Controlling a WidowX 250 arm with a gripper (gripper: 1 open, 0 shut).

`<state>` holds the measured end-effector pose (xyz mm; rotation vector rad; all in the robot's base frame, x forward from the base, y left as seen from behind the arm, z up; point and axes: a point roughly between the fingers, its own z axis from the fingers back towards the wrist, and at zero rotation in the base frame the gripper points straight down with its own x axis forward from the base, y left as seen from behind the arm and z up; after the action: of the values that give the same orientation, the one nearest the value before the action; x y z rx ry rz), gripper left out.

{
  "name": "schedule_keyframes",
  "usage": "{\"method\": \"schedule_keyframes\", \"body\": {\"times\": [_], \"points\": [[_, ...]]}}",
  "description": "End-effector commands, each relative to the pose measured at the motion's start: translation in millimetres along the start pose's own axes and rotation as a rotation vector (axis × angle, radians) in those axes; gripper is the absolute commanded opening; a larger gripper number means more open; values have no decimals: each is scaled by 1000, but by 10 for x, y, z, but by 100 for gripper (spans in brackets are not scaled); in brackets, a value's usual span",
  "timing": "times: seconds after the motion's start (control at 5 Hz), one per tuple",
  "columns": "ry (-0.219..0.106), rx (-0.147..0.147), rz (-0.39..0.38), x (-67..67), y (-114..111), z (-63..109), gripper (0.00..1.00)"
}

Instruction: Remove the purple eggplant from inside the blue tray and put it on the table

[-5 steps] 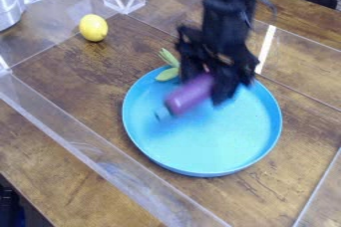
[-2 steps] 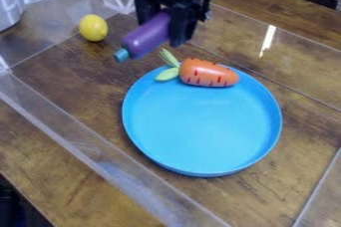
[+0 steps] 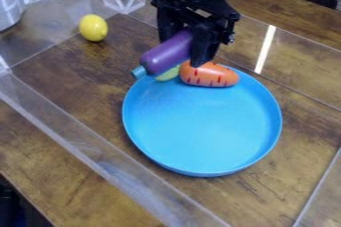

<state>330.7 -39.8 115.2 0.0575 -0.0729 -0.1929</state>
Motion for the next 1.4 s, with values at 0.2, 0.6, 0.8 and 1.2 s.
{"method": "schedule_keyframes", "body": {"times": [0.2,0.6,0.8,1.2], "points": [[-54,28,-19,18,17,186,0],[-42,48,-34,5,27,165,0],[-37,57,-41,-4,28,155,0],[-26,74,-54,-20,39,120,0]]}}
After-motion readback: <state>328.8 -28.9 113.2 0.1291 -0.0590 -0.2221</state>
